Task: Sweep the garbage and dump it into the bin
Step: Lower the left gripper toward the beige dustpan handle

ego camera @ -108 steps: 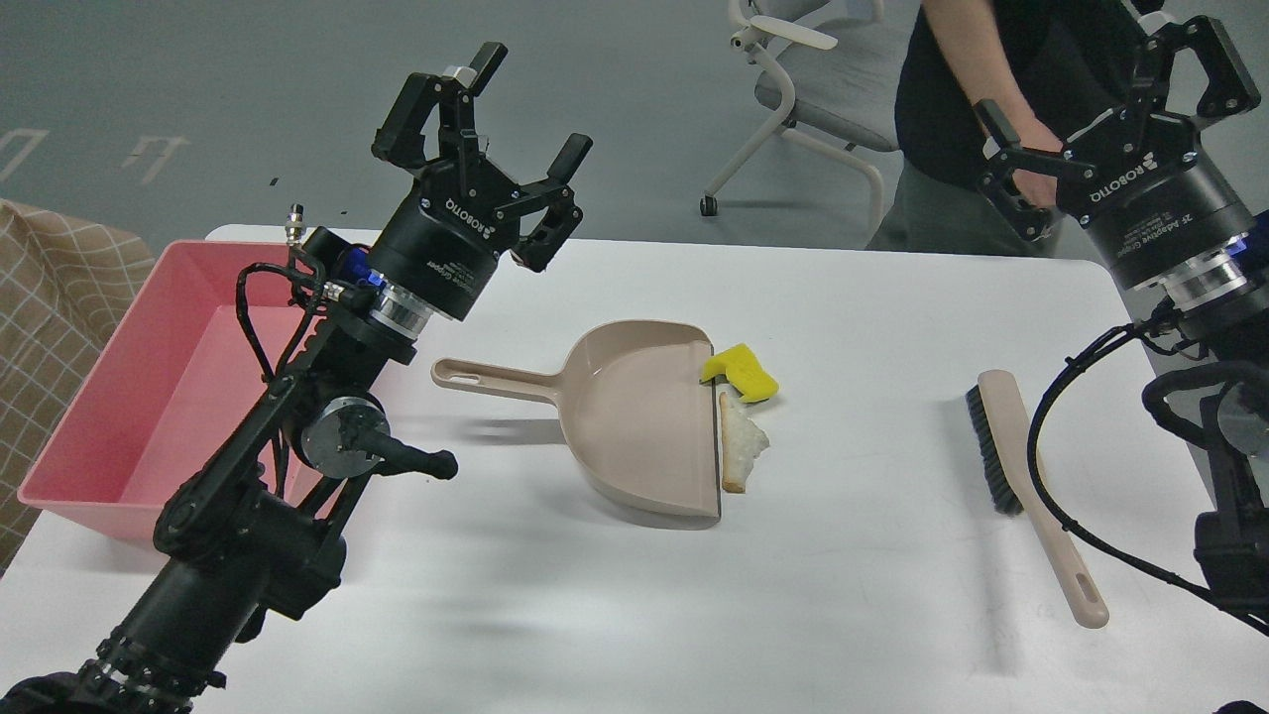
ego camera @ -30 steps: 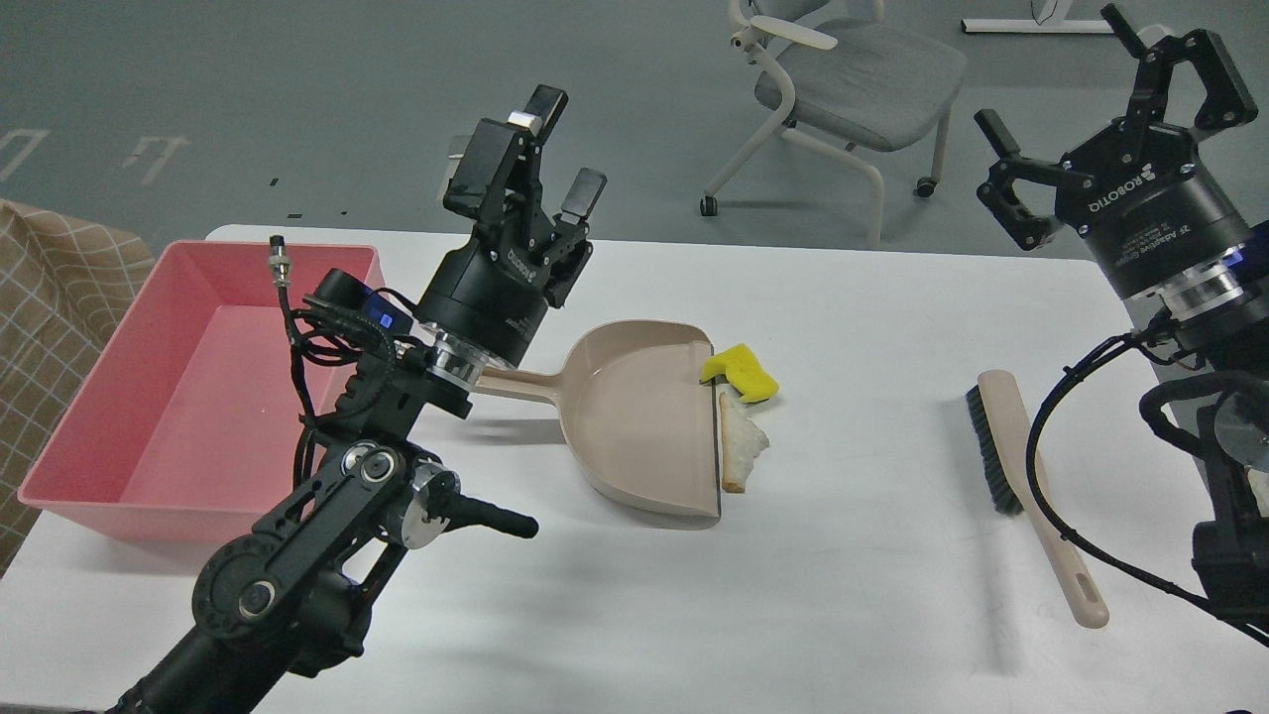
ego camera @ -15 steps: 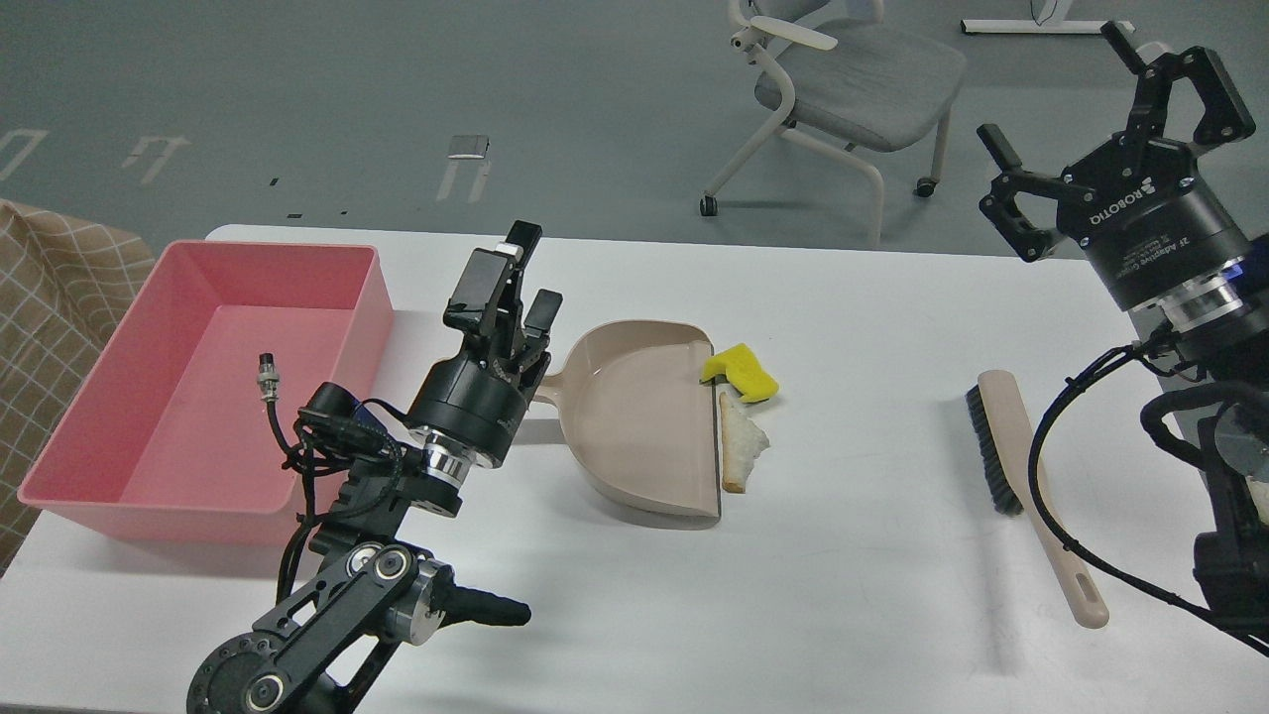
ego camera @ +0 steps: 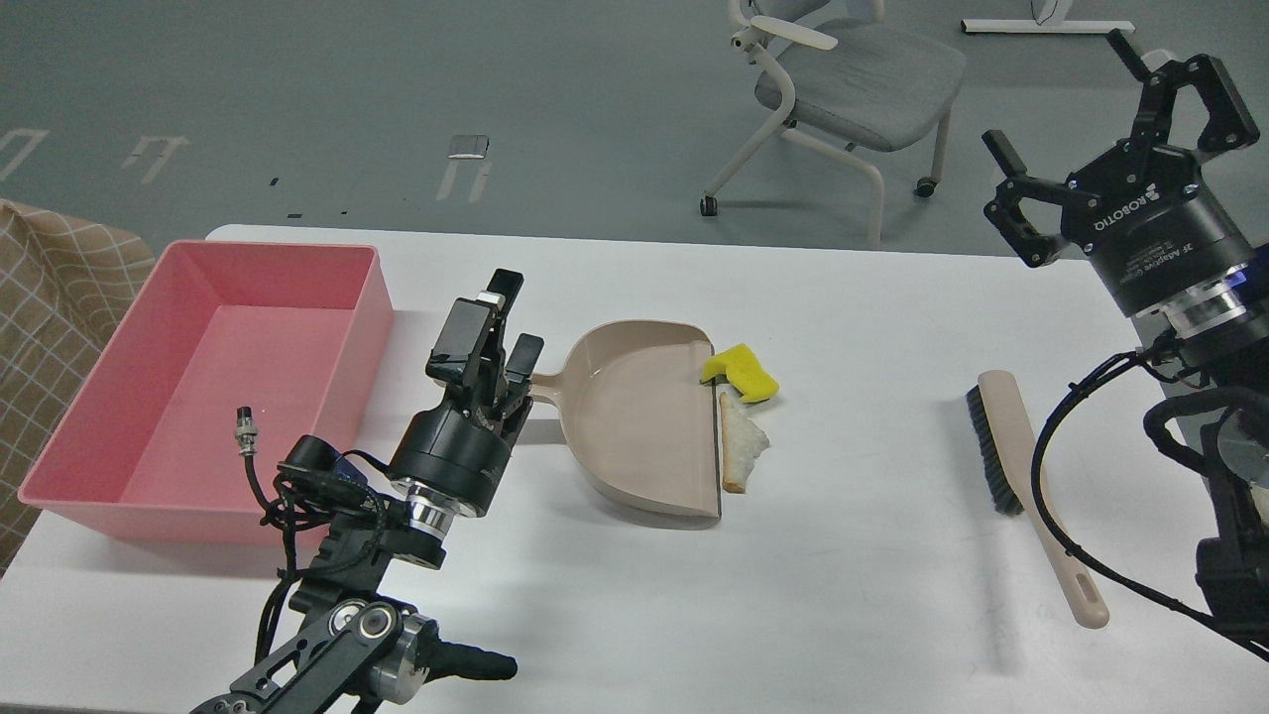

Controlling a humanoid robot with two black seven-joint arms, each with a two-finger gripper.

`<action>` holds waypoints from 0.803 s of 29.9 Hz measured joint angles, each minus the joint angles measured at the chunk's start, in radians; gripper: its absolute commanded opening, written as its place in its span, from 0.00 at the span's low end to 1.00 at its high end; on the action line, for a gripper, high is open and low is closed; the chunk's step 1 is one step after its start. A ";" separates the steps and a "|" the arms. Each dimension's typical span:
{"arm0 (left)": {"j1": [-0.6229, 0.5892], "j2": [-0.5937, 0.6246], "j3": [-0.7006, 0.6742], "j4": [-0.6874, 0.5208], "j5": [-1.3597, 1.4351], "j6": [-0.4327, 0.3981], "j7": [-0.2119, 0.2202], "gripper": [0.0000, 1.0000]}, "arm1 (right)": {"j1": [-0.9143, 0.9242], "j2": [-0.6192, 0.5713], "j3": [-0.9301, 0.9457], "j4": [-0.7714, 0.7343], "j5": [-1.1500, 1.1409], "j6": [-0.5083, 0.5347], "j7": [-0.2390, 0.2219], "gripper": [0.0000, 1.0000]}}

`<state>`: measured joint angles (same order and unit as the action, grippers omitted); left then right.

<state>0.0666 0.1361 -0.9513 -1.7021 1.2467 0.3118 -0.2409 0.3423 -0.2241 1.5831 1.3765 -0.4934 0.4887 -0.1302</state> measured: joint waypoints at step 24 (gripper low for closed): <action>0.082 -0.014 0.012 0.094 0.103 0.072 -0.002 0.98 | 0.034 -0.004 0.005 -0.039 -0.001 0.000 -0.001 1.00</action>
<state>0.1485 0.1223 -0.9392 -1.6079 1.3499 0.3840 -0.2425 0.3766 -0.2283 1.5876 1.3379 -0.4940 0.4887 -0.1315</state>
